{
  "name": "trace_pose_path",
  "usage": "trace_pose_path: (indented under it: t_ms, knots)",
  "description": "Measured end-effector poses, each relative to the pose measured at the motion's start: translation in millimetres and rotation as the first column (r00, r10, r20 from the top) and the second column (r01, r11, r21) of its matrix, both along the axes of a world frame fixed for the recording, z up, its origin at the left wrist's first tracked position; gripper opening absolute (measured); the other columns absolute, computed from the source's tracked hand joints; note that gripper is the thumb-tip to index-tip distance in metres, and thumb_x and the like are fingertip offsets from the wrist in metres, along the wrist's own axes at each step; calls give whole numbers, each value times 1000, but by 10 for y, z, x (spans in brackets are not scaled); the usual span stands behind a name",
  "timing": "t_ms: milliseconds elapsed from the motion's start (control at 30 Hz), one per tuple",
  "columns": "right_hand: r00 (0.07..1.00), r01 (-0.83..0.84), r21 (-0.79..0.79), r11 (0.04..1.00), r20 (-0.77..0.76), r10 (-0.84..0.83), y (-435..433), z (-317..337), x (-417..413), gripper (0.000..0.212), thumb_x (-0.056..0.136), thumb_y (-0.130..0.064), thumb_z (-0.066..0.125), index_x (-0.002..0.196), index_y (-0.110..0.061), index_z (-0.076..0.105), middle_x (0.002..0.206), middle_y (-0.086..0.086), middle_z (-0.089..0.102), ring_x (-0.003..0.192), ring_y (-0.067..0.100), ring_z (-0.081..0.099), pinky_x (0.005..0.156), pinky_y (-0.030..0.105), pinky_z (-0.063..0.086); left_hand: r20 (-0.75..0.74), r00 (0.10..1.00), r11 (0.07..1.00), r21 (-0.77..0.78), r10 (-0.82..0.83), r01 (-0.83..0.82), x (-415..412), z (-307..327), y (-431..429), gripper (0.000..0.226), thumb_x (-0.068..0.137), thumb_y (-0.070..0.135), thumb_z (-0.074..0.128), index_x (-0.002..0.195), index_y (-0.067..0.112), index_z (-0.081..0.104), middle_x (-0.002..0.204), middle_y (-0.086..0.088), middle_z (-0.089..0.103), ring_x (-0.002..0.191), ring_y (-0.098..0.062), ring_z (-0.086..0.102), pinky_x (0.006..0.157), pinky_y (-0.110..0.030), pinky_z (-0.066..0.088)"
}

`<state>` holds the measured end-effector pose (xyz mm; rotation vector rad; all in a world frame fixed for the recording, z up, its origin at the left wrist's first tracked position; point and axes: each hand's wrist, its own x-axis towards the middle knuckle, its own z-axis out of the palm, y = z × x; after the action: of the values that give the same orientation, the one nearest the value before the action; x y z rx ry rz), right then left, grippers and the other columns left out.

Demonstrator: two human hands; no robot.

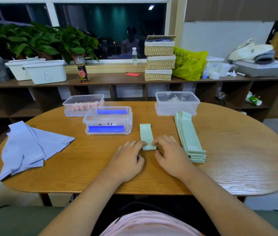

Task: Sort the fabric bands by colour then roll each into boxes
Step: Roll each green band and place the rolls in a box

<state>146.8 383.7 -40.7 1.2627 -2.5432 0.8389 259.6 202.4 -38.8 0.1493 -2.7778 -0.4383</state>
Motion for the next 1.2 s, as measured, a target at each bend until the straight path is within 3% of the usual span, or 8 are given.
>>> trace_pose_path:
  t_ms: [167,400,633,900,1100,1200]
  knots:
    - [1000,-1,18,1000,-4,2,-49,-17,-43,33,96,-26,62,127,-34,59,115,-25,52,108,5,45,90,29,48,34,998,996,72,43,-45,-19,-10,-11,71,94,32,48,162,35,29,150,13,51,139,-11,42,121,-43,34]
    - [999,44,50,998,-11,-44,-193,15,-135,34,97,-33,62,131,-35,58,122,-19,60,108,11,51,91,40,52,22,998,988,141,62,-64,3,29,1,76,96,32,53,164,38,19,146,15,53,134,-9,46,118,-35,37]
    - [999,44,-3,999,-13,-44,-133,-23,-103,26,96,-32,63,121,-36,60,112,-22,60,104,8,49,89,37,50,-20,999,986,164,36,-33,38,13,-4,71,93,28,56,159,36,29,142,17,54,133,-5,46,113,-36,44]
    - [998,48,45,998,-51,-46,-43,-25,-13,25,96,-44,59,120,-39,63,105,-24,58,101,6,47,87,33,49,-65,997,997,61,-52,56,57,-9,-12,48,94,24,56,140,36,54,132,20,53,124,-4,46,103,-30,45]
    - [997,62,15,998,-51,-61,-40,-12,-3,31,102,-42,56,131,-34,64,118,-19,57,111,7,47,93,30,48,-32,999,999,23,-29,29,-16,-26,-16,51,99,30,50,150,39,49,143,19,52,134,-4,40,112,-32,38]
    - [996,13,-8,1000,-83,-14,-41,8,20,19,99,-30,60,117,-32,65,112,-21,55,105,3,45,88,28,48,-6,1000,1000,26,-8,8,-60,-25,-19,56,99,34,49,154,40,44,148,18,51,139,-6,38,115,-35,35]
